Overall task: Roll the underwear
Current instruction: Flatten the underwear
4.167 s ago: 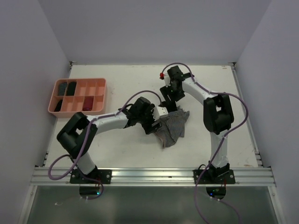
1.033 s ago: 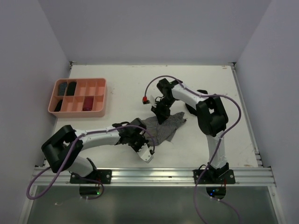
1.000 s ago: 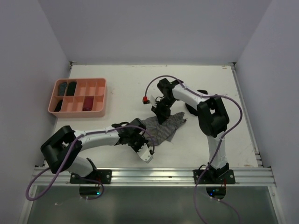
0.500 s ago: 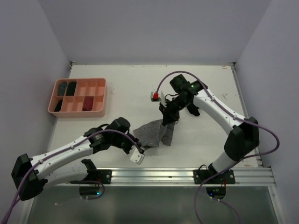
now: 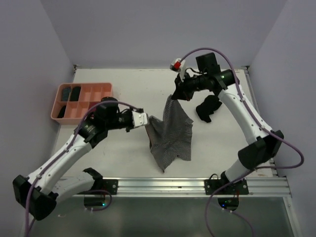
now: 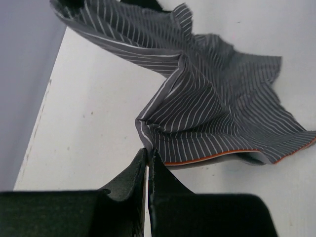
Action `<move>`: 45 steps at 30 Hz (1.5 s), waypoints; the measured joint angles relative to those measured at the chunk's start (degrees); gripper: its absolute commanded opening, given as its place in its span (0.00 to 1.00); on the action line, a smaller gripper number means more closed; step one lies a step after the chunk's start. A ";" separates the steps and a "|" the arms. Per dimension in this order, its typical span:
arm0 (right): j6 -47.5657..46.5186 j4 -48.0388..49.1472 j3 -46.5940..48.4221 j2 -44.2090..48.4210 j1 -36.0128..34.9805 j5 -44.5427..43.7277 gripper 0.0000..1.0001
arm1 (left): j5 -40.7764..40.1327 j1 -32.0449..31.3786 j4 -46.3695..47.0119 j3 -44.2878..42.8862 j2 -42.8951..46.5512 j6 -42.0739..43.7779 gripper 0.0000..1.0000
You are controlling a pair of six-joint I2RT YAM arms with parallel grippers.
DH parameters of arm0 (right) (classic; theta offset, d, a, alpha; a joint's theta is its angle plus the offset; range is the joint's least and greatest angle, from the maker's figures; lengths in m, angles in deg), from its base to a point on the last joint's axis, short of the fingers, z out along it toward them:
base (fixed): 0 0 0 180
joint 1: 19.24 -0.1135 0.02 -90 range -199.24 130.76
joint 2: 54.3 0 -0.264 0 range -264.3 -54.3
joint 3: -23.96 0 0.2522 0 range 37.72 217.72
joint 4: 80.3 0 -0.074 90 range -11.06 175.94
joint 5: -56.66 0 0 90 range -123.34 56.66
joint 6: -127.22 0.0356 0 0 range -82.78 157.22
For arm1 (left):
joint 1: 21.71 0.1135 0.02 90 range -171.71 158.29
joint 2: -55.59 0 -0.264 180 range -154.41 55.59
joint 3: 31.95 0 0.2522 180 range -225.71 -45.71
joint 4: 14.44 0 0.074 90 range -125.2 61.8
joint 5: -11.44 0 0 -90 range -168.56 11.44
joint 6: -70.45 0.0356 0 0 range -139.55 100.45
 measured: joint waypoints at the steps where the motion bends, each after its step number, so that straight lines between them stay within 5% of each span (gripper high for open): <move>1: 0.52 0.76 1.92 -2.84 0.70 -0.94 0.00 | -0.09 2.34 1.36 -0.31 -1.92 -0.85 0.00; 4: 2.23 2.82 8.28 -13.29 1.92 -3.87 0.00 | -1.64 8.24 6.05 -1.22 -11.50 -3.13 0.00; 5: 2.73 3.69 10.32 -16.94 2.14 -5.16 0.08 | -2.47 9.73 7.63 -1.42 -14.88 -3.93 0.00; 6: 3.41 3.67 12.96 -20.92 2.32 -6.38 0.19 | -3.10 11.06 8.74 -1.97 -18.53 -4.66 0.06; 7: 4.22 4.22 15.63 -24.87 2.40 -7.78 0.43 | -3.80 12.28 9.75 -2.84 -22.27 -5.53 0.14; 8: 5.16 4.81 18.05 -28.61 2.51 -9.57 0.54 | -4.66 13.44 10.75 -3.93 -26.08 -6.32 0.33; 10: 6.19 4.96 22.75 -35.06 2.80 -13.20 0.68 | -6.34 15.72 11.39 -7.41 -33.11 -8.61 0.43; 12: 8.24 5.22 25.49 -39.65 3.43 -16.24 0.72 | -7.65 18.14 11.37 -11.39 -38.51 -11.28 0.68; 14: 9.88 4.42 25.35 -40.50 4.63 -18.27 0.75 | -7.93 20.61 11.56 -13.81 -40.35 -13.18 0.80; 18: 11.23 4.96 20.76 -35.41 8.59 -19.37 0.58 | -6.93 23.93 12.31 -14.51 -36.46 -13.60 0.74; 19: 11.10 5.81 17.20 -31.98 9.70 -19.04 0.49 | -5.68 24.04 12.13 -14.51 -34.75 -13.20 0.71; 23: 10.36 4.85 2.80 -18.08 11.87 -16.61 0.38 | 0.44 21.46 8.72 -13.64 -28.11 -9.22 0.60; 31: 2.82 -2.51 -17.33 -9.11 6.21 -9.79 0.38 | 3.76 3.34 0.66 3.52 -22.69 1.95 0.49; 37: -0.46 -5.35 -27.65 -9.05 0.28 -10.05 0.41 | 1.97 -2.97 -2.69 8.72 -22.67 6.99 0.52; 45: -2.71 -3.08 -29.79 -9.70 -1.14 -10.16 0.41 | -0.11 -6.16 -1.36 12.00 -22.69 9.73 0.53</move>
